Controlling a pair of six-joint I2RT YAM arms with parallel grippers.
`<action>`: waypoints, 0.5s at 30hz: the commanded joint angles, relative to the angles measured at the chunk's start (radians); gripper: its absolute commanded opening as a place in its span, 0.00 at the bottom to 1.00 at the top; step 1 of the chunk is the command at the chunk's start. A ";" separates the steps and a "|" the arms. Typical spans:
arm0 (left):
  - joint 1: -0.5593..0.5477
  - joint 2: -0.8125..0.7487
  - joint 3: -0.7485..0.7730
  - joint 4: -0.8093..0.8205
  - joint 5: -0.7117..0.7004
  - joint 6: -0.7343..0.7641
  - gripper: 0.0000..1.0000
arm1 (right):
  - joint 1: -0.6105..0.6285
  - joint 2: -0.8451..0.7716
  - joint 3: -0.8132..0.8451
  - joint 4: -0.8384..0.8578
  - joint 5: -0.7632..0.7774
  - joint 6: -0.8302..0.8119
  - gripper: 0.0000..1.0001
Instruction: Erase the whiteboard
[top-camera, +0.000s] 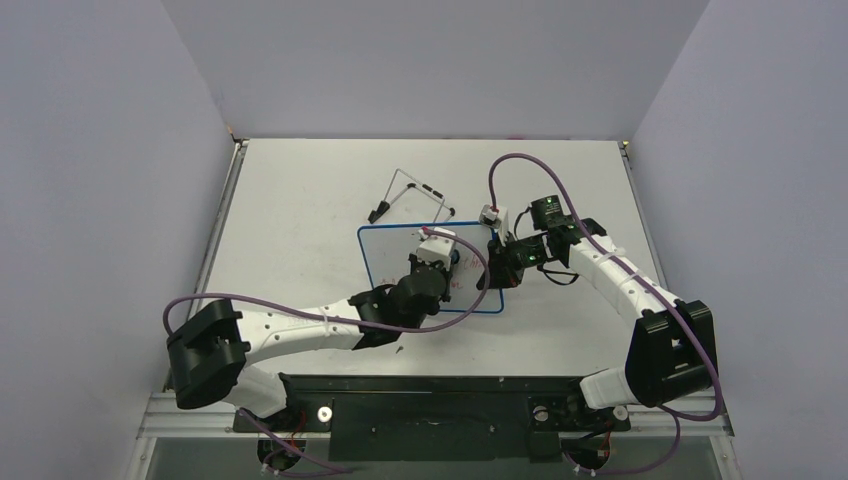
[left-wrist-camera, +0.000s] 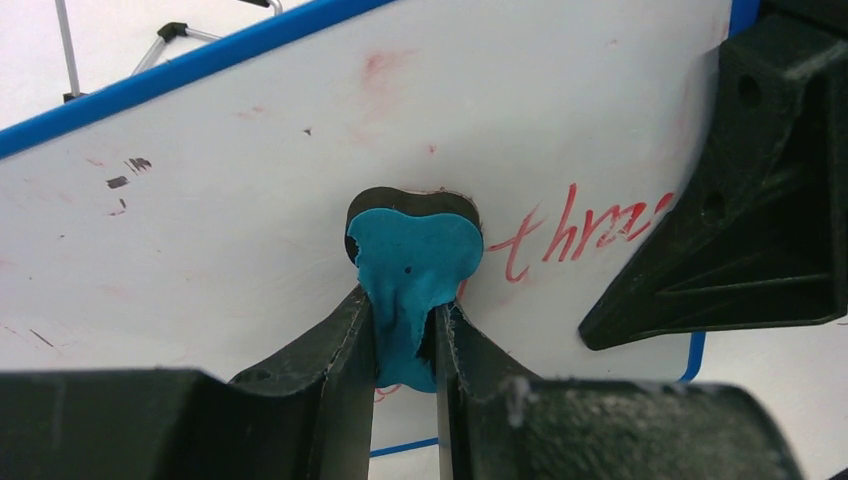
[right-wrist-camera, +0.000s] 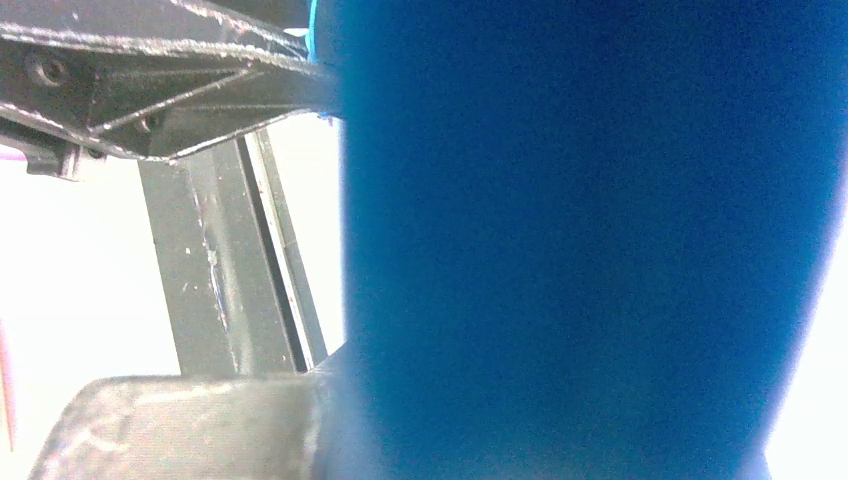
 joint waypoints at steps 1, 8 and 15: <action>-0.011 0.047 0.048 -0.025 0.078 -0.043 0.00 | 0.016 -0.017 -0.005 -0.062 0.066 -0.034 0.00; -0.069 0.094 0.079 -0.114 0.077 -0.081 0.00 | 0.016 -0.015 -0.005 -0.062 0.064 -0.034 0.00; 0.010 0.056 0.087 -0.215 0.017 -0.099 0.00 | 0.018 -0.018 -0.006 -0.062 0.063 -0.034 0.00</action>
